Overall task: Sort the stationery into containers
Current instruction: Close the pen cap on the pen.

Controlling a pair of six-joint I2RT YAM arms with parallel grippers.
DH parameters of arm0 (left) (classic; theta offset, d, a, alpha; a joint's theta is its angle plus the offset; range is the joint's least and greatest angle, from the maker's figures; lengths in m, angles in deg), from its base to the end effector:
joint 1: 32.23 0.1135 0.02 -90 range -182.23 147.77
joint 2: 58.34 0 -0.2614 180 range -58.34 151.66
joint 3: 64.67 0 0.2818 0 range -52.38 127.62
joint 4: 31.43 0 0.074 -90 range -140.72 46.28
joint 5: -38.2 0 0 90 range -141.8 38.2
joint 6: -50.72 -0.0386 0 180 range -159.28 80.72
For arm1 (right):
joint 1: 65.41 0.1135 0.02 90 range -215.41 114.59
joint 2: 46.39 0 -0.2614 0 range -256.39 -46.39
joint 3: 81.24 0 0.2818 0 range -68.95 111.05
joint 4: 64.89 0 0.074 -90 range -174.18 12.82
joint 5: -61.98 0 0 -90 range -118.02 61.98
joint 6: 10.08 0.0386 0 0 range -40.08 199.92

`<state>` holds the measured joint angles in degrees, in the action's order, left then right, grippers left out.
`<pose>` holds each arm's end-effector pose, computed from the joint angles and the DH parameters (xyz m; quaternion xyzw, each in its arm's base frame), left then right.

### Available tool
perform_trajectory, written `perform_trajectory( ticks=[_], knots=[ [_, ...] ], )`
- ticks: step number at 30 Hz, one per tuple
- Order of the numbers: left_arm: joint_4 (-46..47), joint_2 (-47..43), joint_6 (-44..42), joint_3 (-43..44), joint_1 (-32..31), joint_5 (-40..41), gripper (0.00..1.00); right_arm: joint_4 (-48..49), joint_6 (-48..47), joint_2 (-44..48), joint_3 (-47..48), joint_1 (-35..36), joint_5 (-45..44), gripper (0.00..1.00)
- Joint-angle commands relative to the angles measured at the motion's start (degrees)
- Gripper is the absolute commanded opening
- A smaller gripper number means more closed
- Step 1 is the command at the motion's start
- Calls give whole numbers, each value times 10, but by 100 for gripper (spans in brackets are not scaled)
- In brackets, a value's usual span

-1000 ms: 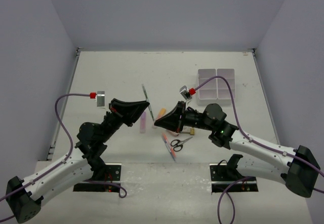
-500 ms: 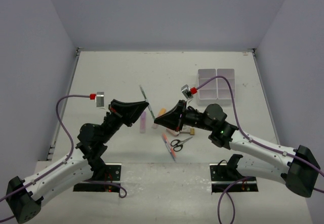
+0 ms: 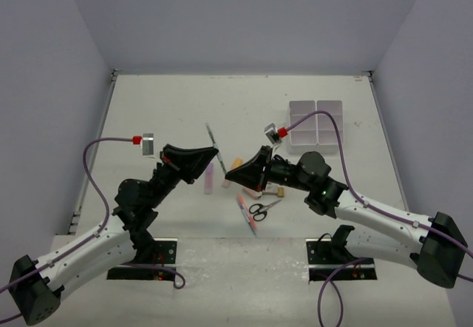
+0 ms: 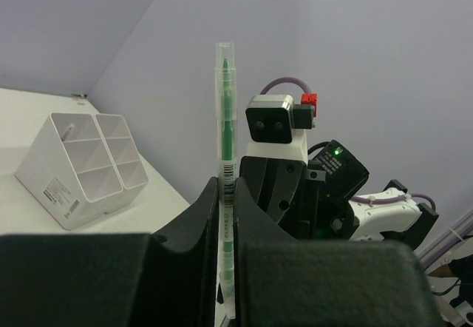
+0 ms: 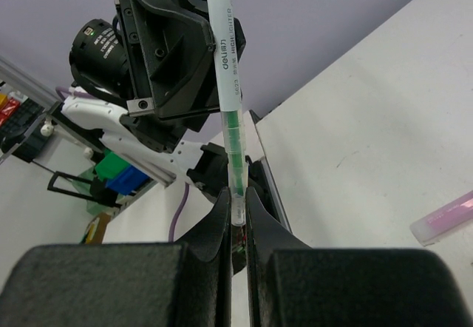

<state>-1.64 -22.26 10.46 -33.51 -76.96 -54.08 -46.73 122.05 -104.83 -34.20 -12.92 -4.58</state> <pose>0.1351 -0.1360 0.2906 -0.0068 0.5384 -0.6259 0.5643 0.1511 0.2220 0.2934 -0.2099 0.6340 0.6295 0.3971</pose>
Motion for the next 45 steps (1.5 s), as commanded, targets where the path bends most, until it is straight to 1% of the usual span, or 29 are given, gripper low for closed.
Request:
perform_trajectory(
  ticks=[1, 6, 10, 17, 20, 24, 28, 32, 36, 44, 45],
  knots=[
    [20, 21, -39, 13, 1, -64, 0, 21, -14, 13, 37, -1, -34, 0],
    [43, 23, -67, 8, 1, -91, 0, -12, -5, 25, 40, 0, -64, 0],
    [45, 20, -68, 4, 1, -82, 0, 16, 1, 35, 30, 0, -57, 0],
    [36, 26, -47, 14, 1, -72, 0, 76, -21, 31, 12, 0, -27, 0],
    [20, 33, -44, 30, 1, -82, 0, 80, -48, 26, 18, 2, -8, 0],
    [-9, 29, -46, 52, 0, -89, 0, 73, -79, 30, 21, 2, -12, 0],
    [-36, 24, -48, 69, 1, -98, 0, 72, -87, 39, 19, 2, -21, 0],
    [-34, 27, -59, 71, 1, -117, 0, 86, -77, 39, 17, 2, -25, 0],
    [-11, 30, -69, 64, -2, -142, 0, 105, -75, 39, 12, 3, -22, 0],
    [-9, 25, -83, 65, 0, -156, 0, 110, -84, 30, 14, 2, -24, 0],
    [-10, 25, -87, 67, -1, -156, 1, 114, -87, 29, 12, 2, -22, 0]
  ],
)
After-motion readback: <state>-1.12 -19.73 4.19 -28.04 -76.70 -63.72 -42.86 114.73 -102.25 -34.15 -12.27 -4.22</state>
